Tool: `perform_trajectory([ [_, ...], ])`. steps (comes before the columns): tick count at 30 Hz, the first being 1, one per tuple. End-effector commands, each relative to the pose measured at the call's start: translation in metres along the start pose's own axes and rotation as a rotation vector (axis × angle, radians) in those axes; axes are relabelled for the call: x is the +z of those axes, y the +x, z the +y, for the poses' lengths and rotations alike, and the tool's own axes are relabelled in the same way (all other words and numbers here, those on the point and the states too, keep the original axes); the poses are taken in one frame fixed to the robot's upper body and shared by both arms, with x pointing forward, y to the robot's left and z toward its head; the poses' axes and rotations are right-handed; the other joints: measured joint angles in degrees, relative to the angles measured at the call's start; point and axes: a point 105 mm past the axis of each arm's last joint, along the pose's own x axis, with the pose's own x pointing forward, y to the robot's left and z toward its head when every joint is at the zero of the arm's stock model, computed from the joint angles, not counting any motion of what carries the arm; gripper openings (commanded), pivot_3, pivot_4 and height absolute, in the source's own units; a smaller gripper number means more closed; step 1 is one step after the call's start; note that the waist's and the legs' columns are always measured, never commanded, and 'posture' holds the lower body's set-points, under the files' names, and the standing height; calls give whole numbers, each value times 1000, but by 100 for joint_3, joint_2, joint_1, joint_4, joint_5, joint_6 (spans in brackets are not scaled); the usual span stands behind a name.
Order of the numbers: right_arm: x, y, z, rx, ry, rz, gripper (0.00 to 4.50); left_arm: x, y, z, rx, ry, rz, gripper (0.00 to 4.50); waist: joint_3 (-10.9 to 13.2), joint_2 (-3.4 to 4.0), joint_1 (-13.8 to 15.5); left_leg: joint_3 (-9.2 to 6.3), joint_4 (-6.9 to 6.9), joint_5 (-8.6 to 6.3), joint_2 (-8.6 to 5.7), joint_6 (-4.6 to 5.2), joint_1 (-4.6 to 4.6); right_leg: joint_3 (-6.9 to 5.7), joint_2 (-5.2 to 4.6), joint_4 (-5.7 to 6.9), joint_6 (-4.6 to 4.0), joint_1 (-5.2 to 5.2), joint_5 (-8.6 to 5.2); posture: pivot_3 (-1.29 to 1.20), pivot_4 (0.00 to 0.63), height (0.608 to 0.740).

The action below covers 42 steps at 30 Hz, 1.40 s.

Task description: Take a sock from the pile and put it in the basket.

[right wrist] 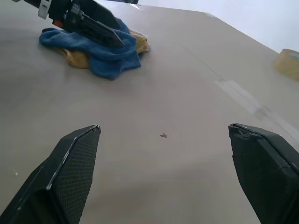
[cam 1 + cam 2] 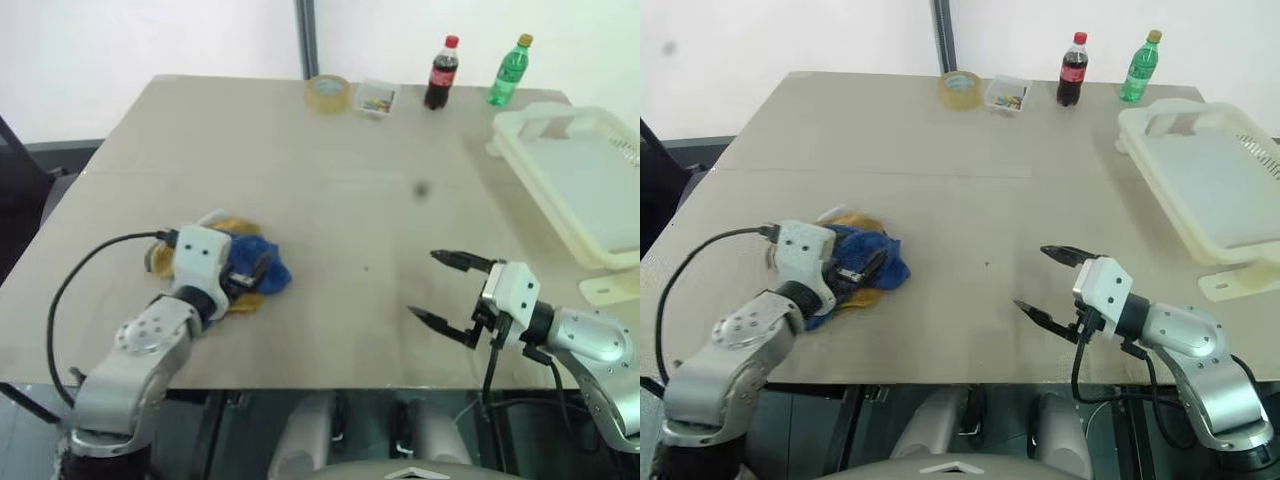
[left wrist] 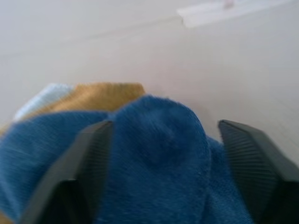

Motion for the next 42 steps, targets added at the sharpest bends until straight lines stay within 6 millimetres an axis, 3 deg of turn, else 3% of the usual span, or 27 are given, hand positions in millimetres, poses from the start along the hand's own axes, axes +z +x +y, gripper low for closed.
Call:
perform_trajectory([
  [1, 6, 0, -2, -12, -34, -22, 4500, 4, 6, -10, 18, 22, -13, 2107, 0, 2, 0, 0, 0, 0, 2, -1, 0, -1, 0, 1, -2, -1, 0, 0, 150, 740],
  [2, 6, -1, -2, -16, -34, -22, 4500, 5, 8, -11, 17, 29, -19, 1978, 0, 1, 1, 0, 0, 0, 2, -1, 1, -1, 0, 1, -2, -1, 0, 0, 150, 740],
  [3, 6, -1, -4, -20, -42, -21, 4500, 5, 10, -11, 17, 28, -22, 1435, 0, 2, 1, -1, 0, 0, 2, -1, 0, 0, 0, 1, -3, -1, 0, 0, 150, 740],
  [4, 6, -1, -5, -24, -46, -18, 4500, 5, 13, -11, 15, 30, -25, 1316, 0, 2, 1, -1, 0, 0, 2, -1, 0, 0, 0, 1, -3, -1, 0, 0, 150, 740],
  [7, 6, -2, -7, -35, -55, -15, 4500, 2, 19, -9, 10, 31, -21, 34, 0, 2, 6, -3, 0, 0, 3, -1, 0, -1, -1, 1, -4, -1, 1, 0, 150, 740],
  [13, 6, -3, -10, -58, -63, -12, 4500, 13, 27, -17, -64, 37, -80, 34, 0, 2, 17, -2, 0, 0, 3, -1, -2, -1, -3, 1, -5, -3, 1, 0, 150, 740],
  [22, 6, -2, -14, -104, -71, -17, 4500, 44, 30, -61, -371, -10, -175, 34, 0, 2, 18, -2, 1, 0, 3, -1, -3, -2, -5, 1, -5, -3, 1, 0, 150, 740],
  [26, 6, -4, -15, -130, -76, -5, 4500, 39, 32, -51, -299, 28, -161, 34, 0, 1, -4, 0, 2, 0, 2, 0, -3, -1, -4, 1, -5, -2, 2, 0, 150, 740],
  [29, 5, -5, -15, -130, -77, 5, 4500, 25, 28, -30, -148, 96, -99, 1134, 0, 2, -38, 0, 2, 0, 3, -1, -2, -1, -3, 1, -4, -3, 2, 0, 150, 740],
  [34, 4, -5, -13, -129, -71, 5, 4500, 11, 16, -21, -28, 144, -45, 3526, 1, 2, -11, -2, 3, 0, 4, 0, -3, -2, -3, 1, -4, -3, 1, 0, 150, 740],
  [37, 4, -2, -12, -110, -66, -10, 4500, 0, 9, -19, 23, 147, -3, 3526, 1, 2, -11, -1, 3, -1, 2, 2, -4, 0, -8, 0, -2, -3, 0, 0, 150, 740],
  [42, 5, 4, -13, -94, -70, -23, 4500, 0, 11, -17, 45, 143, -1, 3526, 2, 4, -17, -6, 2, -3, 4, 4, -3, -4, -7, 1, 4, -4, -4, 0, 150, 740],
])
